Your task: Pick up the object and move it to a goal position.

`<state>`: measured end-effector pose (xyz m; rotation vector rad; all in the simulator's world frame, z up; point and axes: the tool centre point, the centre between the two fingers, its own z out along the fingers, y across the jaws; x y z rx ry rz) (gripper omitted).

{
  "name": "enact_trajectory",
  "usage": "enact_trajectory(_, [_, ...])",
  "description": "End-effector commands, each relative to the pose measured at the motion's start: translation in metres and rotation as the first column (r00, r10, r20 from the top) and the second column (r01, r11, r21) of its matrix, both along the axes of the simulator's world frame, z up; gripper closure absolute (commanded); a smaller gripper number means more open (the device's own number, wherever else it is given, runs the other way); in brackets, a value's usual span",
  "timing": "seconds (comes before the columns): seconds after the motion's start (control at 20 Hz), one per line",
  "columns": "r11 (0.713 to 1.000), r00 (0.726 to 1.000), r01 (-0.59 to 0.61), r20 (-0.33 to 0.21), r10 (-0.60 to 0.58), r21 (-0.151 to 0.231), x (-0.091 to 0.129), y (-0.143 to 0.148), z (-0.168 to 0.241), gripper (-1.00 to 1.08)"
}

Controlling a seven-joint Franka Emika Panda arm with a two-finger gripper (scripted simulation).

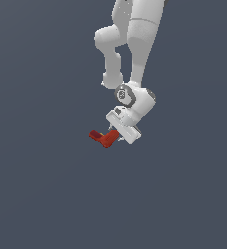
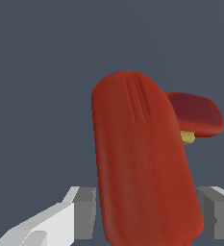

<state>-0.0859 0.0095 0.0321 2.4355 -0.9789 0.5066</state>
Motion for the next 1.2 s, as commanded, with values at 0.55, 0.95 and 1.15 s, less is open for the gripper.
enact_trajectory(0.55, [1.0, 1.0, -0.001, 0.0, 0.001, 0.003, -0.01, 0.022, 0.058, 1.08])
enact_trajectory(0.95, [1.0, 1.0, -0.001, -0.002, 0.001, 0.004, -0.022, 0.048, 0.127, 1.08])
enact_trajectory(1.15, [1.0, 1.0, -0.001, -0.002, 0.001, 0.004, -0.028, 0.061, 0.164, 1.08])
